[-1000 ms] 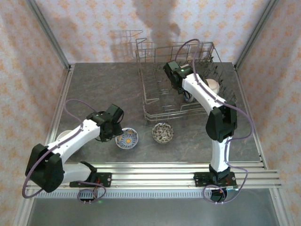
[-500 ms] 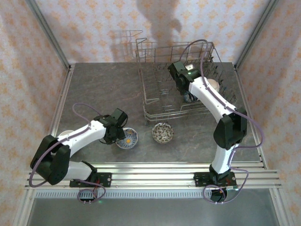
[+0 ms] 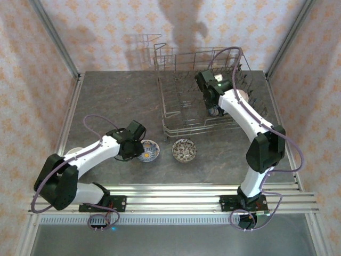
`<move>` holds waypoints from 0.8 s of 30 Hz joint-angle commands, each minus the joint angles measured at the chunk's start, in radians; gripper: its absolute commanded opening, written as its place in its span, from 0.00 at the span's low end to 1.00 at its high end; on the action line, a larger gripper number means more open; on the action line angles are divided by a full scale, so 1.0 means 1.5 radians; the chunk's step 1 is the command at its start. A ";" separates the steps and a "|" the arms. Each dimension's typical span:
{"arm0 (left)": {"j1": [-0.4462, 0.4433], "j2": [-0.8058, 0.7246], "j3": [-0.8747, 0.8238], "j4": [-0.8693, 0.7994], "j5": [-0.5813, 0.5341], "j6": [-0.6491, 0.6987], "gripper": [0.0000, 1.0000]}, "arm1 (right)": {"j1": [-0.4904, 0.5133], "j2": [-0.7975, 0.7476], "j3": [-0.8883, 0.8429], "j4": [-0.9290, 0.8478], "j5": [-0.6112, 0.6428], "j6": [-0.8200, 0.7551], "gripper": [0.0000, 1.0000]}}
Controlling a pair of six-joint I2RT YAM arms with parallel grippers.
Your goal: Load the bowls into the dish rack
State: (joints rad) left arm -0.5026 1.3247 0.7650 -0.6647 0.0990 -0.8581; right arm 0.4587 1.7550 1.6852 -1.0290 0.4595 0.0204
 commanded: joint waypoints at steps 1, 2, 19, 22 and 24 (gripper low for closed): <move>0.000 -0.038 0.000 -0.042 -0.029 -0.009 0.04 | -0.002 -0.024 -0.003 0.005 -0.019 0.002 0.87; 0.000 -0.051 0.000 -0.041 -0.028 -0.010 0.02 | -0.002 -0.025 -0.002 0.005 -0.033 0.003 0.87; 0.039 -0.113 0.301 -0.174 -0.124 0.117 0.00 | -0.023 -0.011 0.108 -0.033 -0.249 0.000 0.82; 0.050 -0.068 0.412 -0.181 -0.135 0.164 0.00 | -0.023 -0.002 0.159 -0.043 -0.291 -0.012 0.77; 0.050 -0.030 0.490 -0.174 -0.142 0.195 0.00 | -0.023 -0.002 0.184 -0.038 -0.347 -0.026 0.73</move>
State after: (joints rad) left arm -0.4309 1.2312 1.3716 -0.9253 -0.0589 -0.6659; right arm 0.4278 1.7458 1.9034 -1.0584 0.0479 0.0093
